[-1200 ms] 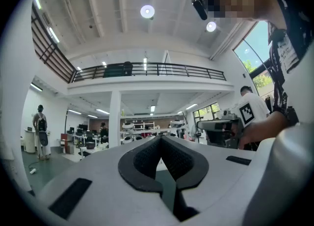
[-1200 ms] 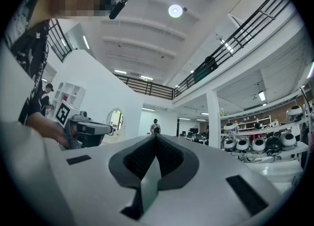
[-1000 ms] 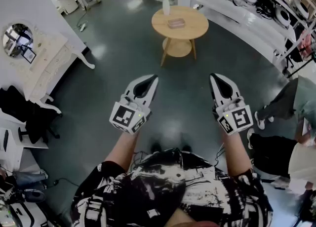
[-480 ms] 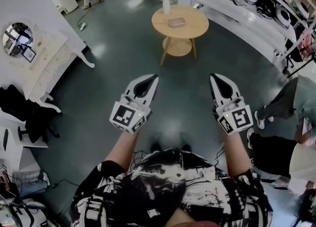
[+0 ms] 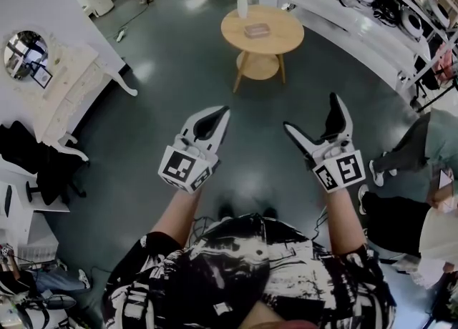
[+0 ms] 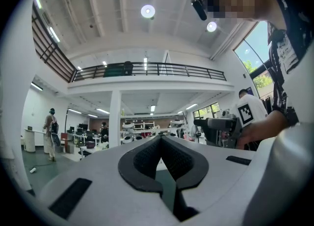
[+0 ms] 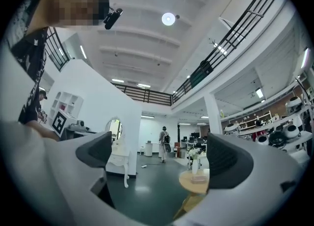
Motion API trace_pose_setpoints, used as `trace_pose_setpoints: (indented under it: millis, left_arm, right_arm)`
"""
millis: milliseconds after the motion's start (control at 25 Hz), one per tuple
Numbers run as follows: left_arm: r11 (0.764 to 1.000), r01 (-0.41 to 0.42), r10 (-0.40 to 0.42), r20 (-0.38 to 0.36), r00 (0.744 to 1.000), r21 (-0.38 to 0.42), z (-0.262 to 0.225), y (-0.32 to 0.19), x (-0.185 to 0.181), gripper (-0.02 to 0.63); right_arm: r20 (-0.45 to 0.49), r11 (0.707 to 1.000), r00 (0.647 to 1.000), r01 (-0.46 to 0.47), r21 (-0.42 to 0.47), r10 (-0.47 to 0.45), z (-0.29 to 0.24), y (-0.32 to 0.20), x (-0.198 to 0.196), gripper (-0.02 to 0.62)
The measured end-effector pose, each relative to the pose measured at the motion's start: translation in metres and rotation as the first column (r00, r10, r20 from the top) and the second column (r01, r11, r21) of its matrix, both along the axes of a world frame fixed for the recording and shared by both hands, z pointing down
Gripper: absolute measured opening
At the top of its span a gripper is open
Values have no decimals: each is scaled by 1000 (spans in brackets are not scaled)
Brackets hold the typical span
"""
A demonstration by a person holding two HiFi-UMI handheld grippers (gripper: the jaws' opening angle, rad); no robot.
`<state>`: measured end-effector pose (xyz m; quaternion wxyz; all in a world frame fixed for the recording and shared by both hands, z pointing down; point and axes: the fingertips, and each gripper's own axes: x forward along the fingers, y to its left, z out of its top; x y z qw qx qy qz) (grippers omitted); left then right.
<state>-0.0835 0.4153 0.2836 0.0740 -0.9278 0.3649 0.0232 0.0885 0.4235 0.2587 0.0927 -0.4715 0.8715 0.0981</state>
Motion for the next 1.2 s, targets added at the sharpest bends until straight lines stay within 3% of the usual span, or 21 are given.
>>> trace_pose_setpoints:
  millis: [360,880,1200]
  left_arm:
    - [1000,-4,4,-7,1000,-9,8,-8,-22,0]
    - [995,-91,91,4,996,-50,34,-49,-100,0]
    - [991,-111,111,-2,994,-70,42,-81,-84,0]
  right_arm:
    - [-29,999,999,28,-31,-29,12,-6,-30,575]
    - [-44,997,997,-63,-55,61,31,-23,-108,574]
    - [-69,995,995,-77,-64,73,33,-55,-95,574]
